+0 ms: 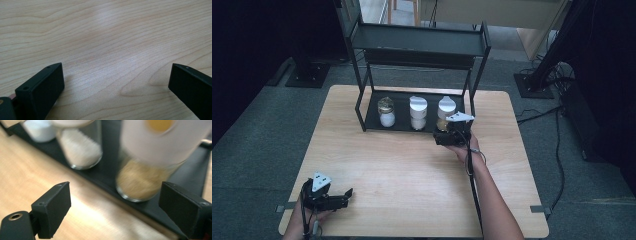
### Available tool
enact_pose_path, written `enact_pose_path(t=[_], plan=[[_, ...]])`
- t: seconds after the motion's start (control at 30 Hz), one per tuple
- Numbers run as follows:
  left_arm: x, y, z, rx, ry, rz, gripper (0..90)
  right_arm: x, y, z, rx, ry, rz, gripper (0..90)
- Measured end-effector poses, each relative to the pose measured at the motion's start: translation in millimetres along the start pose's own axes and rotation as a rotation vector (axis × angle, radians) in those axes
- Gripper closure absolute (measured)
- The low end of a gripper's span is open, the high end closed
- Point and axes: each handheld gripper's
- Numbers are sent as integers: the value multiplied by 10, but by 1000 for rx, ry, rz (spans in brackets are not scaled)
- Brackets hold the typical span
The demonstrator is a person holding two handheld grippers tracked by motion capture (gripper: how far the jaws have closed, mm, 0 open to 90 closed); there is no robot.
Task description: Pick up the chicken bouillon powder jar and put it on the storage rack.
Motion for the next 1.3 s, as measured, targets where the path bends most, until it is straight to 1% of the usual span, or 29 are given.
enact_pose_path(t=[0.07,0.23,0.47,0.67,0.7,0.73,0.8,1.0,1.3], plan=[[0,-2,0,-1,0,1,3,53,35,10,-15,7,-13,87],[0,-1,0,-2,0,2,3,166,85,23,-44,15,-16,57],[-1,-2,1,-2,0,4,3,319,60,-4,-62,9,13,53],[-1,-4,1,-3,1,6,3,475,13,-12,-52,20,37,53],[-1,-4,1,-3,1,6,3,497,3,-21,-57,20,44,53],[0,-4,2,-3,0,5,3,510,-4,-41,-62,11,56,53],[-1,-3,2,-3,1,8,3,535,-13,-87,-67,-9,64,54],[0,-7,3,-4,-1,7,3,623,-28,-194,-53,-7,65,54],[0,-9,4,-5,0,7,3,741,-31,-344,-47,-22,62,55]])
Point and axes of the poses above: each handheld gripper's, and its own axes: z roughly forward along the jaws, x roughly out of its underside, y roughly to its left, and after that the axes turned 12 degrees about -x, right-handed
